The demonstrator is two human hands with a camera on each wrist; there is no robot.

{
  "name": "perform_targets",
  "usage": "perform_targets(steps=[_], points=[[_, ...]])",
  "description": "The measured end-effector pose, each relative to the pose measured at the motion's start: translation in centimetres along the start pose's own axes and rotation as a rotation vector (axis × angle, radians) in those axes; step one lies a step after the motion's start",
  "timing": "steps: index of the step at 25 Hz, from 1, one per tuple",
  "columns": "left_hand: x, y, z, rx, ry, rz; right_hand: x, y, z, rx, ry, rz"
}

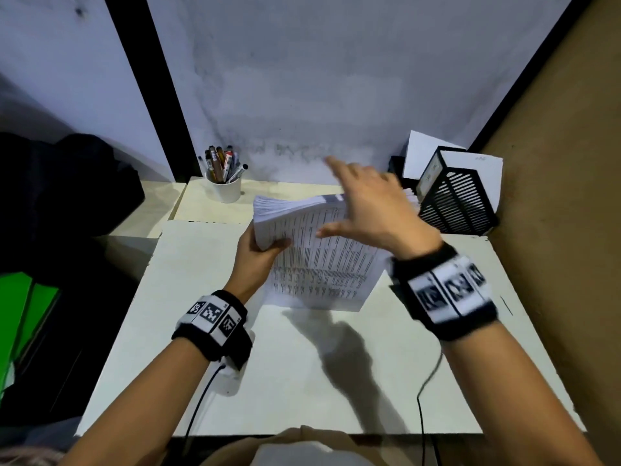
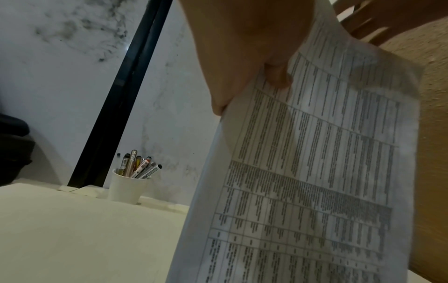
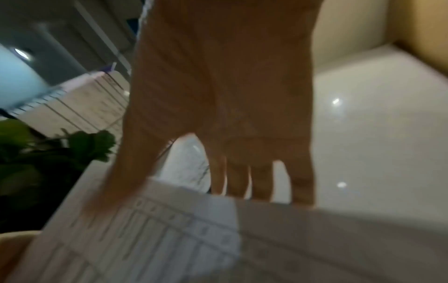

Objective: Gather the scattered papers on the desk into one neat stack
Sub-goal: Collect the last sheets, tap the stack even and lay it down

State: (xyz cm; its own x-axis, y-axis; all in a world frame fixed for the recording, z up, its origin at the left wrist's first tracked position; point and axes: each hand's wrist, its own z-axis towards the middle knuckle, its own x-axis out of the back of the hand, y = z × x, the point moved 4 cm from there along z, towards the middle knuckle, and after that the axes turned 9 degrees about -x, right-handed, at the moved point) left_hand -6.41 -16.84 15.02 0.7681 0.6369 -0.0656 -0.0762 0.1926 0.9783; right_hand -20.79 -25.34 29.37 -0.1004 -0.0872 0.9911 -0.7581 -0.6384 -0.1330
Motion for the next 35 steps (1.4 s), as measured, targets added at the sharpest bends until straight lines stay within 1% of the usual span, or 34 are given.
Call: perform_targets(steps=[1, 2, 4, 6, 7, 8, 9, 11, 12, 14, 15, 16, 18, 20, 21, 23, 25, 28, 30, 33, 35], points=[[-0.2, 0.1, 0.1, -0.015, 0.011, -0.003, -0.6, -1.4, 1.2, 0.012, -0.076, -0.121], [-0.2, 0.0, 0.2, -0.016, 0.021, -0.021, -1.1, -2.4, 2.0, 0.036, -0.091, -0.196], [0.3, -0.2, 0.6, 0.002, -0.002, -0.05, -1.3, -3.4, 2.5, 0.11, -0.04, -0.222], [1.0, -0.5, 0.7, 0.011, -0.133, 0.04, 1.3, -2.2, 1.6, 0.169, 0.063, -0.167], [1.6, -0.6, 0.6, 0.031, -0.194, 0.104, 3.0, -0.5, 1.2, 0.179, 0.123, -0.071], [2.5, -0.5, 0.7, 0.051, -0.232, 0.152, 4.8, 1.5, 0.8, 0.167, 0.156, 0.074], [3.8, -0.5, 0.8, 0.066, -0.245, 0.186, 6.5, 3.8, 0.2, 0.136, 0.16, 0.272], [5.9, 0.1, 1.1, 0.074, -0.233, 0.153, 8.2, 8.5, -1.1, 0.058, 0.164, 0.682], [6.6, 0.5, 1.2, 0.066, -0.207, 0.056, 8.1, 10.3, -1.7, -0.001, 0.185, 0.843], [6.0, 1.7, 1.3, 0.049, -0.174, -0.24, 5.7, 12.9, -2.4, -0.129, 0.242, 1.017], [5.1, 2.1, 1.4, 0.07, -0.182, -0.348, 3.8, 13.9, -2.7, -0.19, 0.251, 1.074], [3.8, 2.2, 1.6, 0.083, -0.194, -0.378, 1.6, 14.7, -3.0, -0.235, 0.261, 1.136], [2.0, 2.0, 1.8, 0.051, -0.169, -0.278, -3.2, 15.8, -3.4, -0.353, 0.308, 1.245], [1.6, 1.2, 1.5, 0.041, -0.036, -0.117, -8.1, 16.3, -3.9, -0.45, 0.334, 1.327], [1.6, 0.6, 1.0, 0.045, 0.007, -0.065, -10.3, 16.2, -4.1, -0.476, 0.327, 1.352], [1.6, -0.8, -0.4, 0.083, 0.027, 0.024, -14.0, 15.8, -4.4, -0.517, 0.292, 1.391], [1.7, -1.9, -2.0, 0.135, 0.012, 0.025, -16.7, 15.6, -4.5, -0.575, 0.248, 1.431], [1.9, -2.5, -2.8, 0.164, 0.003, -0.045, -18.1, 15.6, -4.5, -0.639, 0.208, 1.444], [1.9, -2.9, -2.6, 0.183, 0.027, -0.031, -18.1, 15.6, -4.4, -0.654, 0.197, 1.425], [2.0, -2.5, -2.4, 0.181, 0.075, 0.017, -17.5, 15.7, -4.2, -0.649, 0.221, 1.43], [2.5, -2.6, -2.3, 0.165, 0.071, 0.016, -17.4, 15.8, -3.9, -0.621, 0.215, 1.419]])
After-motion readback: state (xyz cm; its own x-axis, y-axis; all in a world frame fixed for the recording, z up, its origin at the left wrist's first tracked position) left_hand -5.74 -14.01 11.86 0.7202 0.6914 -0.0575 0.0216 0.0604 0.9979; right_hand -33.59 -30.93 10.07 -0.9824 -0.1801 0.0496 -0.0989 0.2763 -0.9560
